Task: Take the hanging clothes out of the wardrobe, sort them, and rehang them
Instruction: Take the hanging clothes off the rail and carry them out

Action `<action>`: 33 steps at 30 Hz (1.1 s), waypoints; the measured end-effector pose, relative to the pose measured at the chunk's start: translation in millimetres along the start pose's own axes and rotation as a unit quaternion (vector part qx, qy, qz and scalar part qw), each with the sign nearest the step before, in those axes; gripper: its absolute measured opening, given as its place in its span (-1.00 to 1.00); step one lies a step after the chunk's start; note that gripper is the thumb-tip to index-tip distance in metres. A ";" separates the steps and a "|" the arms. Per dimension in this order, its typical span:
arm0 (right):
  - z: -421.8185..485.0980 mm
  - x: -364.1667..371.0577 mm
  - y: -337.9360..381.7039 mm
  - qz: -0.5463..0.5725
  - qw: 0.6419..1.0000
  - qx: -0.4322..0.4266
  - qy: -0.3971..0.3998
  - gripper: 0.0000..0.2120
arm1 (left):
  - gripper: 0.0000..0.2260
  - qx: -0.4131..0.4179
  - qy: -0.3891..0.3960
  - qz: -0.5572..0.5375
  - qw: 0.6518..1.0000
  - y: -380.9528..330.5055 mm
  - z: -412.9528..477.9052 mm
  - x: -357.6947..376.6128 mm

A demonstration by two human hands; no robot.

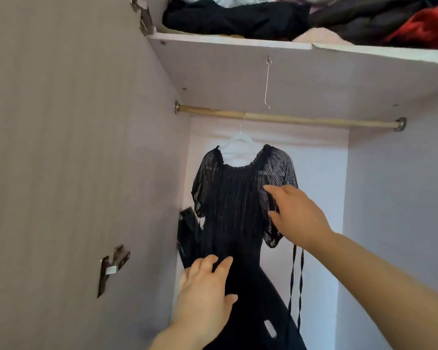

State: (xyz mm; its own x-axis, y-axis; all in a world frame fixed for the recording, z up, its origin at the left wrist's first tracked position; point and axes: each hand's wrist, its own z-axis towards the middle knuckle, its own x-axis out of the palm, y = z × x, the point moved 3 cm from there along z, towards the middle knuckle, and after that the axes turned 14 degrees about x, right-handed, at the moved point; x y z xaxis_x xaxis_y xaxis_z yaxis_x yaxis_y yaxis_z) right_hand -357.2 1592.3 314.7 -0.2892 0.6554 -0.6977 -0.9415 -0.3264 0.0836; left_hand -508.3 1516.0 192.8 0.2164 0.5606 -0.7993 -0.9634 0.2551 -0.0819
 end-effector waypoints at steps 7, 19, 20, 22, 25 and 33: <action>164.4 15.5 -0.6 -0.031 0.993 -0.034 -0.104 -0.58 | -0.40 -0.018 -0.069 -0.003 0.997 32.4 100.4 16.6; 287.7 96.7 9.8 -0.191 0.972 -0.021 -0.138 -0.41 | -0.34 -0.031 -0.160 -0.015 0.987 78.7 179.6 36.4; 292.0 100.1 7.9 -0.205 0.967 -0.023 -0.146 -0.43 | -0.34 -0.034 -0.160 -0.012 0.987 81.4 180.9 37.7; 297.4 102.2 4.9 -0.224 0.960 -0.036 -0.162 -0.48 | -0.34 -0.040 -0.159 -0.007 0.986 87.8 182.8 39.3; 300.0 93.3 3.5 -0.214 0.959 -0.050 -0.178 -0.43 | -0.35 -0.039 -0.156 -0.004 0.987 95.1 183.0 39.1; 291.8 36.1 -6.7 -0.163 0.958 -0.041 -0.231 -0.43 | -0.35 -0.034 -0.185 -0.026 0.982 99.4 182.4 28.0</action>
State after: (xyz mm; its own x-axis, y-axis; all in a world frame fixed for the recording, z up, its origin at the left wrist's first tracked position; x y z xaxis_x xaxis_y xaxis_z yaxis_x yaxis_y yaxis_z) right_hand -411.8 1816.9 496.5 -0.0446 0.9569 -0.2868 -0.9835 -0.0925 -0.1557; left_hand -569.3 1700.7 270.9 0.2961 0.7995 -0.5226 -0.9551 0.2444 -0.1674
